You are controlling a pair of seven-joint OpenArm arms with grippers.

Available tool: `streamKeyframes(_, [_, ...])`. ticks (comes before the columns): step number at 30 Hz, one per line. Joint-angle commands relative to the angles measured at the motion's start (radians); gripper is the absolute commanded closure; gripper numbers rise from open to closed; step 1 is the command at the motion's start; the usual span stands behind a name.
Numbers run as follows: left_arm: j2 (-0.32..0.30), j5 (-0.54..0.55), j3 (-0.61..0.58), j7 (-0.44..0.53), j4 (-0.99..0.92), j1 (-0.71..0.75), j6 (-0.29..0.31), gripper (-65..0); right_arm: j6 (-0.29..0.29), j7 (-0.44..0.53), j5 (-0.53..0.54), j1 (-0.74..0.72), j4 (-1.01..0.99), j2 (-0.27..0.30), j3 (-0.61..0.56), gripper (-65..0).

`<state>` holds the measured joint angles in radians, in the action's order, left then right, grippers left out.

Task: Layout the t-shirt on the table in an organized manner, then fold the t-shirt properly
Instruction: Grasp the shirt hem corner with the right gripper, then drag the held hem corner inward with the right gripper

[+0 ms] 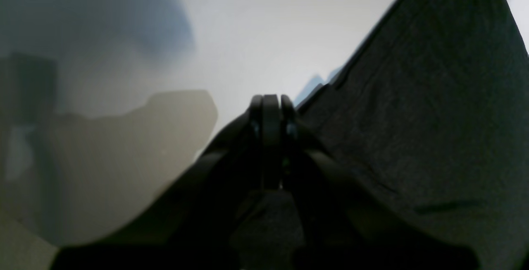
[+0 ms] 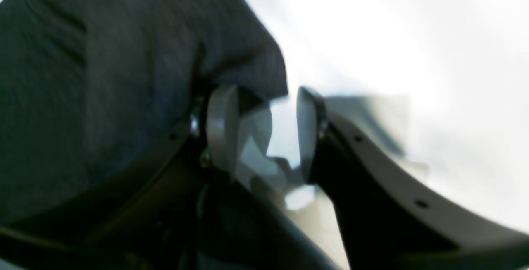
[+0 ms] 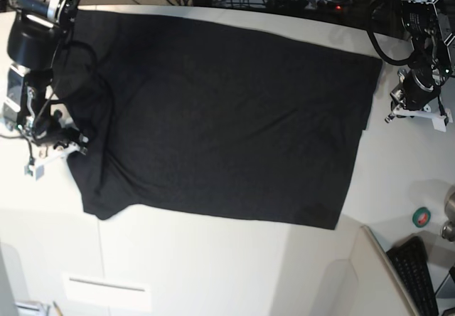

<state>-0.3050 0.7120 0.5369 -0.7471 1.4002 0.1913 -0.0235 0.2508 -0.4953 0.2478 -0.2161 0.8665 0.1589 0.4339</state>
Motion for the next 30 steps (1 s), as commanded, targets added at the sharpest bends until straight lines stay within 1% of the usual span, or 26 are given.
streamKeyframes(1, [-0.018,0.007,0.005,0.018,0.020,-0.006,0.004,0.0,-0.001,0.016,-0.018,-0.029,-0.019,0.011,-0.025,-21.0])
streamKeyframes(3, [-0.018,0.007,0.007,0.018,0.021,-0.006,0.004,0.0,-0.003,0.060,-0.029,-0.038,-0.057,0.011,-0.053,-20.7])
streamKeyframes(4, [-0.018,0.007,0.007,0.018,0.020,-0.006,0.004,0.0,-0.005,0.083,-0.029,-0.041,-0.074,0.011,-0.054,-19.2])
streamKeyframes(5, [-0.018,0.007,0.007,0.018,0.020,-0.005,0.004,0.0,-0.005,0.099,-0.029,-0.042,-0.082,0.011,-0.053,-14.6])
streamKeyframes(6, [-0.020,0.007,0.009,0.018,0.017,0.000,0.004,0.0,-0.005,0.111,-0.029,-0.042,-0.082,0.011,-0.053,-8.1])
streamKeyframes(7, [-0.021,0.007,0.009,0.018,0.017,0.007,0.004,0.0,-0.005,0.120,-0.029,-0.041,-0.077,0.011,-0.053,-0.2])
streamKeyframes(12, [-0.021,0.007,0.009,0.018,0.015,0.015,0.004,0.0,-0.005,0.172,-0.031,-0.047,-0.062,0.017,-0.059,0.0])
streamKeyframes(16, [-0.021,0.007,0.009,0.018,0.021,0.014,0.004,0.0,-0.005,0.174,-0.034,-0.070,0.004,0.044,-0.068,0.0])
streamKeyframes(17, [-0.021,0.007,0.009,0.018,0.021,0.009,0.004,0.0,-0.005,0.174,-0.035,-0.081,0.020,0.047,-0.076,0.0])
streamKeyframes(18, [-0.021,0.007,0.009,0.018,0.021,0.007,0.004,0.0,-0.005,0.174,-0.043,-0.087,0.035,0.064,-0.089,0.0])
streamKeyframes(21, [-0.021,0.007,0.009,0.018,0.021,0.004,0.004,0.0,-0.005,0.174,-0.092,-0.092,0.086,0.087,-0.148,0.0])
streamKeyframes(26, [-0.021,0.007,0.005,0.018,0.021,0.003,0.004,0.0,0.002,0.172,-0.187,-0.076,0.202,0.083,-0.178,0.0])
streamKeyframes(30, [-0.021,0.007,0.005,0.018,0.021,0.001,0.004,0.0,0.003,0.172,-0.187,-0.022,0.317,0.078,-0.257,0.0])
